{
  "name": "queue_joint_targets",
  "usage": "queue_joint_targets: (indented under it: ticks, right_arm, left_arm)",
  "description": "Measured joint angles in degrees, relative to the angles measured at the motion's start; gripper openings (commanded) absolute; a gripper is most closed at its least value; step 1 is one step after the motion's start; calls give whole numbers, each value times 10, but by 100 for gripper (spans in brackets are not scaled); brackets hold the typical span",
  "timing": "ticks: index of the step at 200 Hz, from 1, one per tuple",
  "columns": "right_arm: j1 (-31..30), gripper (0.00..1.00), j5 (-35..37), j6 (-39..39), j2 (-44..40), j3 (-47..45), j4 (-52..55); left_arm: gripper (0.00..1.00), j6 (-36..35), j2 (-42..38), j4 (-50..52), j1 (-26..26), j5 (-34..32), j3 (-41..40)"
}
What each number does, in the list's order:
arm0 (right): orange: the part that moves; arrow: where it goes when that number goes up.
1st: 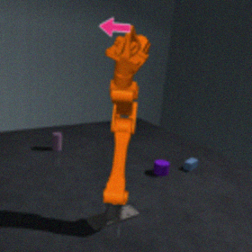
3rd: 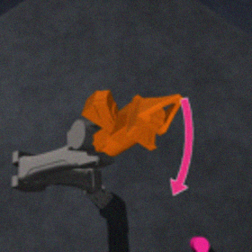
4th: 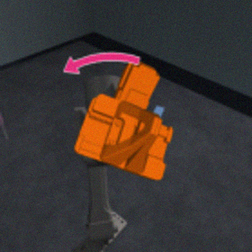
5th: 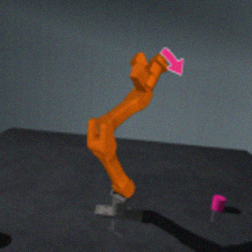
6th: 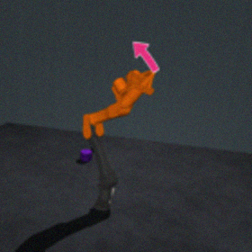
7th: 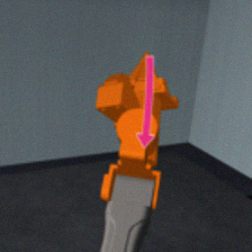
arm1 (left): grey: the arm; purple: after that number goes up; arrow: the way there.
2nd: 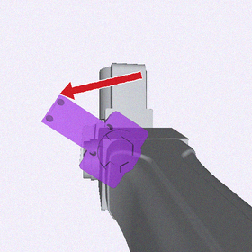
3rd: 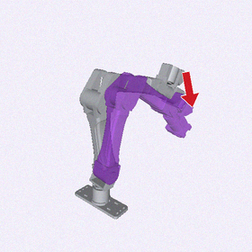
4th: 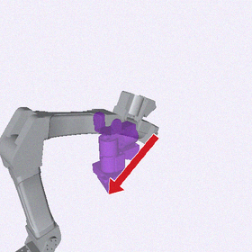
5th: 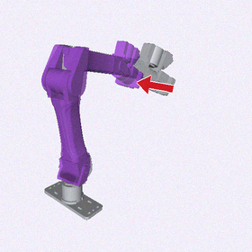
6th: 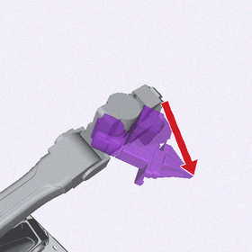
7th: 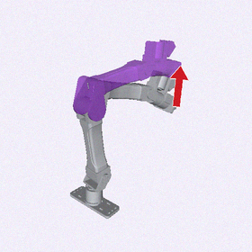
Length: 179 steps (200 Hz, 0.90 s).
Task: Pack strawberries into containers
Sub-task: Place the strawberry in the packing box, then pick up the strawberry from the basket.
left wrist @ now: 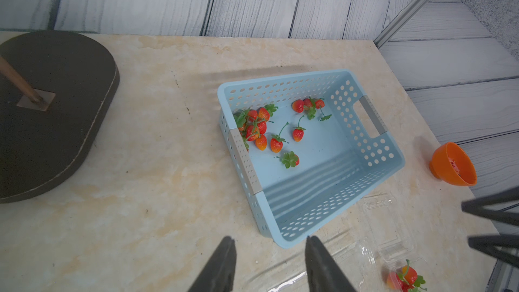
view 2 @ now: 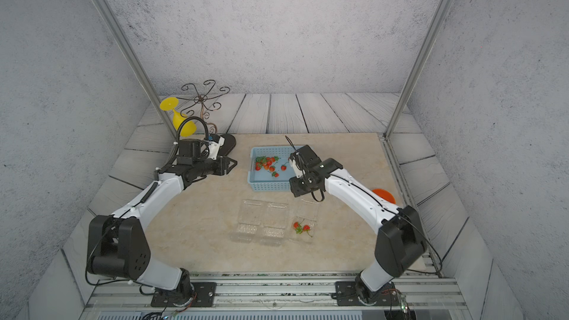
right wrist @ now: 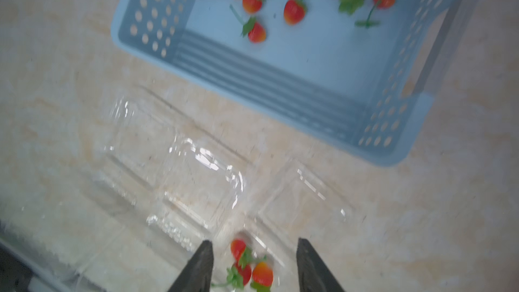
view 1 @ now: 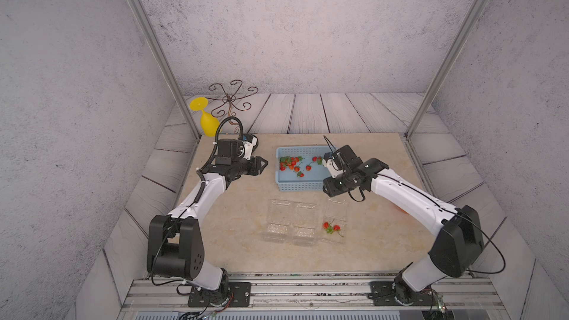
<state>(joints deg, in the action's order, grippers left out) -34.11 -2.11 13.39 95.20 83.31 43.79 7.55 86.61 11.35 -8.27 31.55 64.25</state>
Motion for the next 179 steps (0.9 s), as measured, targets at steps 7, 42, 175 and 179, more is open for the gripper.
queue_joint_targets:
  ticks: [7,42,175,179]
  right_arm:
    - [8,50,4,-2,36,37,-5]
    - [57,51,-12,11,197,183,-37]
    - [90,51,-103,148,436,392,-64]
    - [90,50,-103,150,440,395,-64]
  left_arm:
    - [45,0,0,0,0,0,0]
    - [45,0,0,0,0,0,0]
    - [45,0,1,0,0,0,0]
    - [45,0,1,0,0,0,0]
